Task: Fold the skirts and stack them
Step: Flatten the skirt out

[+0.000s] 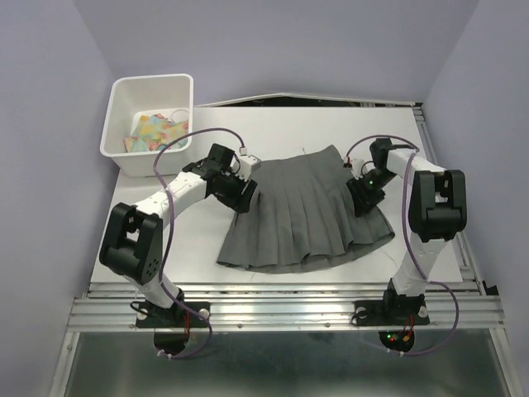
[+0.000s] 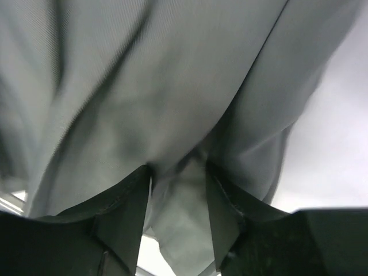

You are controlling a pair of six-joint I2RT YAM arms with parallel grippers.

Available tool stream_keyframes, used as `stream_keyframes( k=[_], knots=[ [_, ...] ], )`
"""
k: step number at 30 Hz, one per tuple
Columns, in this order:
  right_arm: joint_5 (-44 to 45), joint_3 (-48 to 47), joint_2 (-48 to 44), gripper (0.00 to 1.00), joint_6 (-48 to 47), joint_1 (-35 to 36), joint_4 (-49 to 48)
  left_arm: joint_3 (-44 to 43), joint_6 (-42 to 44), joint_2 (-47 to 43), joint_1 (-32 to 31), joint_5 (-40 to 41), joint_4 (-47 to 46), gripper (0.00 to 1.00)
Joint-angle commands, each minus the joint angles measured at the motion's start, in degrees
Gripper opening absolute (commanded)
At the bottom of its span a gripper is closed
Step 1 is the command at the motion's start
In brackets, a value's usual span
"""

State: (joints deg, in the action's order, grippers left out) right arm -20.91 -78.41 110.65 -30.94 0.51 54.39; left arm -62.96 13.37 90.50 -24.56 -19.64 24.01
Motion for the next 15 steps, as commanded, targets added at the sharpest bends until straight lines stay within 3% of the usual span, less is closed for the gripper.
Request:
stream_keyframes(
  k=[1, 5, 8, 9, 10, 14, 15],
  knots=[
    [9.30, 4.31, -1.75, 0.47, -4.66, 0.45, -2.44, -0.06, 0.61, 2.83, -0.40, -0.74, 0.42, 0.70],
    [8.60, 6.77, -3.60, 0.47, -6.06, 0.98, -1.31, -0.67, 0.35, 6.53, -1.72, 0.73, 0.78, 0.69],
    [9.04, 9.23, -6.05, 0.47, -8.25, 2.64, -0.08, -2.42, -0.18, 10.13, -1.72, 5.20, 0.60, 0.46],
    [8.95, 11.07, -6.76, 0.47, -9.48, 3.96, 0.80, -3.30, -0.09, 12.49, -1.72, 6.62, 0.51, 0.29],
    [8.95, 11.96, -8.16, 0.47, -9.84, 4.93, 1.15, -4.62, 0.34, 13.81, -1.64, 7.59, 0.60, 0.22],
    [8.25, 14.86, -10.45, 0.47, -9.67, 11.25, 2.91, -18.72, 2.01, 22.07, -0.32, 12.86, 2.62, 0.00],
    [7.29, 15.04, -10.54, 0.47, -9.23, 12.74, 3.17, -21.74, 2.36, 24.09, 0.64, 13.48, 3.23, 0.00]
  ],
)
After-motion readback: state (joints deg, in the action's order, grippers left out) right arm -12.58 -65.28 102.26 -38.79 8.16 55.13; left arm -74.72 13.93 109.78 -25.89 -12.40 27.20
